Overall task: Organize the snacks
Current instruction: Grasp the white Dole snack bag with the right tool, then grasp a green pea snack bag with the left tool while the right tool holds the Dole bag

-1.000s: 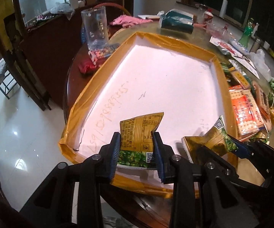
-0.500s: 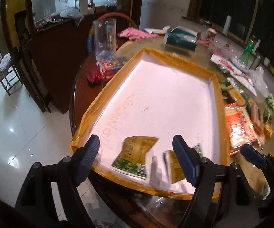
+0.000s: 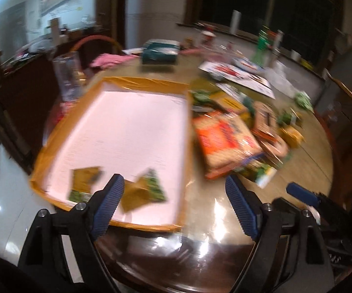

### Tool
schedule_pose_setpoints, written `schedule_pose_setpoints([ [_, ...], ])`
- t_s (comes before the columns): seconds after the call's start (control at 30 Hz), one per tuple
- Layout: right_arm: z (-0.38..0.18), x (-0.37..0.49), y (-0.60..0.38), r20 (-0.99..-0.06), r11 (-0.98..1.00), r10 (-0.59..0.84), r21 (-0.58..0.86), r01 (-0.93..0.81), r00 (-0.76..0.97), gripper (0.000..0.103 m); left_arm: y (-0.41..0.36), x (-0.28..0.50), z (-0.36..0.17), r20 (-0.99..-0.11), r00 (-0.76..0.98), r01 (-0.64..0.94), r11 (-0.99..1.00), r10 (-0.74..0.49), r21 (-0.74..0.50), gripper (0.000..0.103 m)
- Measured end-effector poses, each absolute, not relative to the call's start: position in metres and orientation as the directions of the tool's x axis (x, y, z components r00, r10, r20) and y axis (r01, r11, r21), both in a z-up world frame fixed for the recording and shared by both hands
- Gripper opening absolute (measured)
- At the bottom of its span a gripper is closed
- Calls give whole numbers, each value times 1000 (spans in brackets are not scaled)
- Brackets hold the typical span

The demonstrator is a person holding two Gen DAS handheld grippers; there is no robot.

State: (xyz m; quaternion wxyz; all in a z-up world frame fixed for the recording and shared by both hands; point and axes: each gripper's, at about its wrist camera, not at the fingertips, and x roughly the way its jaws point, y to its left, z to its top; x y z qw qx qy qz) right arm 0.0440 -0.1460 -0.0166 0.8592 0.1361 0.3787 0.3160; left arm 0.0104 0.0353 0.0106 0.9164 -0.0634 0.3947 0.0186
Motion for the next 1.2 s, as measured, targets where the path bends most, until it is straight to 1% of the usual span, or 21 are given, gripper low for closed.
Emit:
schedule_pose_setpoints([
  [0.1, -21, 45, -173, -564, 754, 657, 507, -418, 500, 79, 12, 13, 6, -737, 674, -18, 995, -60, -98, 85],
  [0.2, -25, 45, -196, -563, 760, 648, 526, -382, 514, 79, -9, 17, 3, -750, 658, 21, 997, -69, -73, 85],
  [0.37, -28, 42, -229, -585, 795, 601, 511, -328, 545, 79, -29, 21, -3, -765, 641, 67, 997, -65, -28, 85],
  [0.43, -29, 38, -245, -611, 827, 551, 489, -275, 569, 79, -31, 23, -6, -774, 630, 68, 997, -66, -29, 85],
  [0.57, -38, 29, -270, -646, 856, 500, 469, -216, 577, 79, -35, 26, -9, -780, 621, 76, 996, -81, -42, 85],
  [0.7, -55, 30, -281, -715, 896, 419, 424, -128, 560, 79, -37, 31, -13, -797, 597, 80, 995, -91, -54, 85],
  [0.8, -62, 31, -277, -722, 887, 435, 446, -119, 538, 77, -39, 32, -14, -796, 597, 88, 995, -96, -54, 85],
  [0.83, -64, 33, -268, -729, 890, 433, 438, -124, 530, 75, -39, 33, -14, -797, 596, 88, 995, -95, -53, 85],
  [0.9, -64, 31, -253, -746, 922, 371, 367, -124, 553, 72, -39, 37, -16, -807, 579, 95, 993, -117, -76, 85],
  [0.97, -63, 32, -239, -760, 944, 324, 303, -134, 563, 60, -41, 45, -18, -818, 551, 113, 986, -166, -124, 85],
  [1.07, -63, 34, -225, -760, 949, 313, 263, -171, 569, 60, -46, 66, -25, -839, 492, 118, 973, -230, -198, 85],
  [1.2, -63, 32, -222, -764, 954, 301, 237, -186, 571, 60, -48, 101, -32, -841, 458, 65, 955, -286, -289, 85],
])
